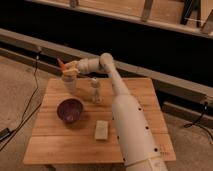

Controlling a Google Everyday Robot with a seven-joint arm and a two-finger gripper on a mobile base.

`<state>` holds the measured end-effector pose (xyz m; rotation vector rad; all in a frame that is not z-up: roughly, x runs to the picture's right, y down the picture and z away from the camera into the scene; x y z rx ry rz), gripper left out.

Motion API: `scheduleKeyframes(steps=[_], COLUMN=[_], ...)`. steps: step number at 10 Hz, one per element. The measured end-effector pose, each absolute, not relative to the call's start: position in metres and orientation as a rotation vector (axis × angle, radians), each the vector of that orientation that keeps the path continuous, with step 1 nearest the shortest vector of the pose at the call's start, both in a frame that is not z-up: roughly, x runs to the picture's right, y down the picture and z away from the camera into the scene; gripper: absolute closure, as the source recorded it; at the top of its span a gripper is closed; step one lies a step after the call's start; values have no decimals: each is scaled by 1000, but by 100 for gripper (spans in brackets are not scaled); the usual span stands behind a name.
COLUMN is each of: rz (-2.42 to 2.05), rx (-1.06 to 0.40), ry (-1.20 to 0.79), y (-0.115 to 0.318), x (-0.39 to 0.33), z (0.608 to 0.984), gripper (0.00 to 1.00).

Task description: Place the pepper in the ceramic cup

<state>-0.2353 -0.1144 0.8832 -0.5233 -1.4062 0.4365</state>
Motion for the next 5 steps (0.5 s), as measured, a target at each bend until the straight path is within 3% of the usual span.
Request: scheduleKeyframes(steps=[5], rz=[417], rx=[-521], ry=[-1445], y=[-115], x=[-235], z=[878], gripper=[34])
